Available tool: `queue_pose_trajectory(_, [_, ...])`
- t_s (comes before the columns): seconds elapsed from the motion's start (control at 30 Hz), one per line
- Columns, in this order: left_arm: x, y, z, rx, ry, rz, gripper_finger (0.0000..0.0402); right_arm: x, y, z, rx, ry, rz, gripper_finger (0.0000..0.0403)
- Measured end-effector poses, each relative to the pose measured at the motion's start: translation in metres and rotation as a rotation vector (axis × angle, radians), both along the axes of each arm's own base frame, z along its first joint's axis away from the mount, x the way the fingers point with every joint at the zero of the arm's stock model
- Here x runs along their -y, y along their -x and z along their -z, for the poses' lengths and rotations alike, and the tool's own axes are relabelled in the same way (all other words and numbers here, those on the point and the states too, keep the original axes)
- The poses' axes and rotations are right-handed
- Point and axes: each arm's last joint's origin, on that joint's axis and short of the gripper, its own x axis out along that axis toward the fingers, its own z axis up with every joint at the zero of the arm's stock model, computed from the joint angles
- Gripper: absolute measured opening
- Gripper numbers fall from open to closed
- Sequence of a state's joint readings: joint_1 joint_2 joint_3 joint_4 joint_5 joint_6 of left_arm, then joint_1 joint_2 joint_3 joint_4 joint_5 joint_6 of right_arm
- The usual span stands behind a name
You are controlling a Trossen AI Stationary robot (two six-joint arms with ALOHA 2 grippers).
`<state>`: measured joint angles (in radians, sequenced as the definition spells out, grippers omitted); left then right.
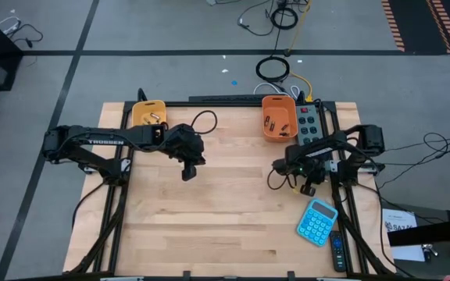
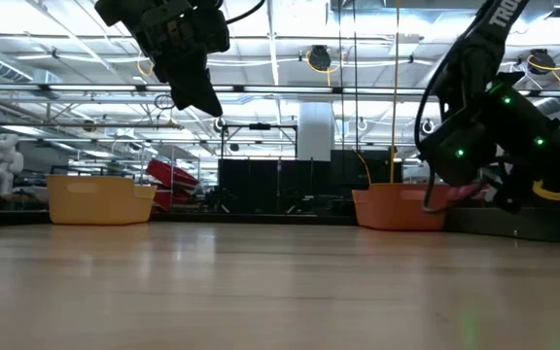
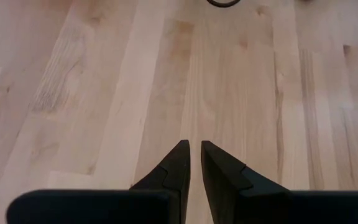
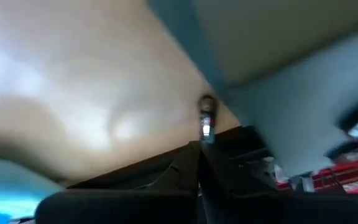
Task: Sort batteries
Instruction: Put the silver battery into the yellow bin
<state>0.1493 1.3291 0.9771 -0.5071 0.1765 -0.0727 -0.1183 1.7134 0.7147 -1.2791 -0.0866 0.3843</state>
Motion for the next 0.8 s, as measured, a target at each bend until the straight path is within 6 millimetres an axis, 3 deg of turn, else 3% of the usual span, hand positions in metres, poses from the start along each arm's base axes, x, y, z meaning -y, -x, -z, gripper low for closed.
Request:
queue_pose_trajectory(0.23, [0.000, 0.001, 0.001, -0.010, 0.001, -0.001, 0.0050, 0.001, 0.009, 0.009, -0.023, 0.115, 0.038, 0.0000])
queue_pose_trajectory(0.6, [0.000, 0.001, 0.001, -0.019, 0.005, -0.003, 0.0050, -0.005, 0.011, 0.014, -0.013, 0.137, 0.063, 0.0000])
queue_pose_trajectory(0.8, [0.000, 0.002, 0.001, -0.023, 0.009, -0.006, 0.0050, -0.011, -0.003, -0.004, 0.064, 0.190, 0.107, 0.0000])
